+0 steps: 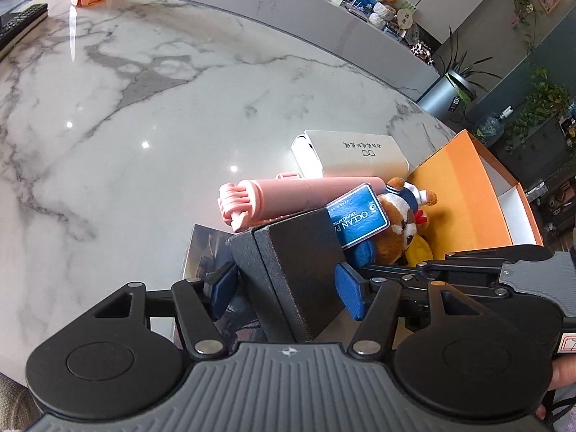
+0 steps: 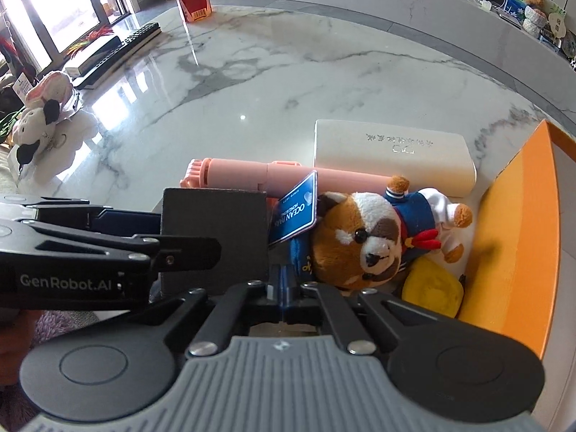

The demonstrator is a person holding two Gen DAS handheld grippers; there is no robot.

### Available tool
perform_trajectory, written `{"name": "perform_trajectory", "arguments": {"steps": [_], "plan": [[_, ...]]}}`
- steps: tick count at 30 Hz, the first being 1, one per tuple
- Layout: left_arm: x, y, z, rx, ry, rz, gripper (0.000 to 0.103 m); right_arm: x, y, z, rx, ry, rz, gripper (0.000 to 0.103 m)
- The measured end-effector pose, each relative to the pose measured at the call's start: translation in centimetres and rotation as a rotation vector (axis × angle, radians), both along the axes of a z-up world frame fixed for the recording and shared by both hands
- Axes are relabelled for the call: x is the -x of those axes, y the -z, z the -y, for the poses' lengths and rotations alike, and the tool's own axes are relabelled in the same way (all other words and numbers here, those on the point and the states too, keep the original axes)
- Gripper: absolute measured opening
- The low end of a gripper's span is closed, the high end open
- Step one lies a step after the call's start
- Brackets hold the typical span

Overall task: Organize objects
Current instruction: 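Grasp the dark grey box with the left tool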

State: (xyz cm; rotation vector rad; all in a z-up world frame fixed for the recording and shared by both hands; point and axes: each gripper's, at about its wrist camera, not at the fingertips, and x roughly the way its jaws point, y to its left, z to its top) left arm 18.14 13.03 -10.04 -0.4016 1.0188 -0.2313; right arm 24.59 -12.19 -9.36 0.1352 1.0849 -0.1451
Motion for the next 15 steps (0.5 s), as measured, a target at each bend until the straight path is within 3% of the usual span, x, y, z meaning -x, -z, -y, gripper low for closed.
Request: {"name": "perform_trajectory", "arguments": {"steps": [1,3,8,11,14,15], "plan": [[0.0,0.0,0.0,0.005,0.004,0.005,0.069,-0.1,0.2,0.1,-0.008,-0.001,-0.001,0.000],[0.0,-0.1,-0.1,0.009,0.005,0.006,0.057,-0.3,0.5,0.0,-0.011,-0.003,-0.009,0.000],[0.8,-1.2,-0.2,0.028,-0.001,0.063,0.047,-0.5,1.1,-0.1,-0.001,0.000,-0.020,0.000],[1.3,-1.8,-0.5,0.094,0.008,0.091,0.047,-0.6,1.4,-0.1,-0.003,0.007,-0.027,0.000],[1.1,-1.2,-0.5,0.178,0.027,0.039,0.047,-0.5,1.4,-0.1,-0.026,0.001,-0.018,0.000],[1.1,-1.0,-0.3,0.174,0.019,0.027,0.047,-0.5,1.3,-0.2,-0.038,-0.006,-0.015,0.000]]}}
